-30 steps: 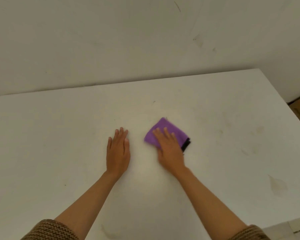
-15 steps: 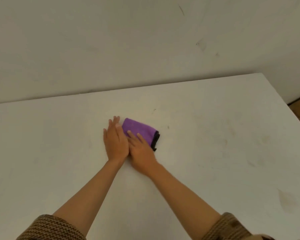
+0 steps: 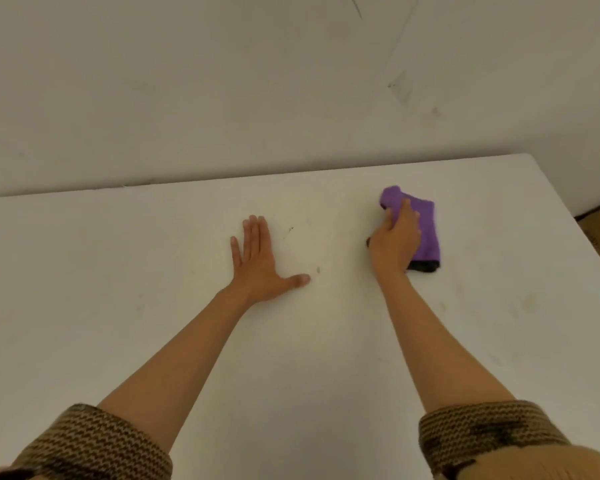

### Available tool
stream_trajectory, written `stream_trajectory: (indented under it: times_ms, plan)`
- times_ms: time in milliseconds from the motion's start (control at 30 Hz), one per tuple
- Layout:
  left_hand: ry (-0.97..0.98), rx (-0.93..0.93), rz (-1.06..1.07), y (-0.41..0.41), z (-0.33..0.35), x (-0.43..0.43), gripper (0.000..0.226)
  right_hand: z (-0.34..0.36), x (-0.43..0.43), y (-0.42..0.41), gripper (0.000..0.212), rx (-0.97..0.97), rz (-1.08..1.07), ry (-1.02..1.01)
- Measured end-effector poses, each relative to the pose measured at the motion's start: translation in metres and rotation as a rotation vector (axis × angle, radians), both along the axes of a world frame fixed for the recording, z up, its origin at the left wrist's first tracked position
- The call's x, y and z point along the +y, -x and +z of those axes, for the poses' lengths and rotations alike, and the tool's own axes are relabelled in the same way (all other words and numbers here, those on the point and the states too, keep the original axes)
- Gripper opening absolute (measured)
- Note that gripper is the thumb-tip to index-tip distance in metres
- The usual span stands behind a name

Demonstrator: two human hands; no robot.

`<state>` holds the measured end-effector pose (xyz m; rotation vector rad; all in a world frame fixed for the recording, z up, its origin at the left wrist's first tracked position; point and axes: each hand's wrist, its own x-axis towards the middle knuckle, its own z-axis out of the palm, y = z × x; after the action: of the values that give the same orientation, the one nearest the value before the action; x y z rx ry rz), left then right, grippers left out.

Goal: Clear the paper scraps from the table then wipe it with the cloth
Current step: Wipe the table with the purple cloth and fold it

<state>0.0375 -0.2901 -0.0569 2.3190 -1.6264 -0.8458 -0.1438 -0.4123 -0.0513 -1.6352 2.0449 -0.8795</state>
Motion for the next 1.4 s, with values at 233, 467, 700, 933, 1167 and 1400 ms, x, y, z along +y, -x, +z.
stream_trajectory:
  times_ms: [233, 467, 700, 933, 1167, 1400]
  plan:
    - [-0.262, -0.195, -0.096, 0.008, 0.002, -0.011, 0.146, -0.016, 0.029, -0.099, 0.047, 0.254, 1.104, 0.075]
    - [-0.186, -0.187, -0.054, 0.012, 0.002, -0.01, 0.147, -0.031, -0.06, -0.02, 0.047, 0.326, 0.68, 0.087]
    - [-0.178, -0.222, -0.061, 0.016, 0.006, -0.008, 0.146, -0.012, -0.083, 0.1, 0.037, 0.07, 0.043, 0.034]
    - [0.104, -0.267, -0.06, 0.04, 0.0, 0.011, 0.122, -0.005, 0.058, 0.036, 0.042, 0.176, 0.961, 0.38]
    - [0.308, -0.24, 0.011, 0.112, -0.007, 0.063, 0.071, -0.04, 0.053, 0.128, 0.048, 0.194, 0.827, 0.183]
    - [0.179, -0.301, 0.149, 0.172, -0.013, 0.094, 0.069, -0.001, 0.021, 0.185, 0.04, 0.128, 0.389, 0.091]
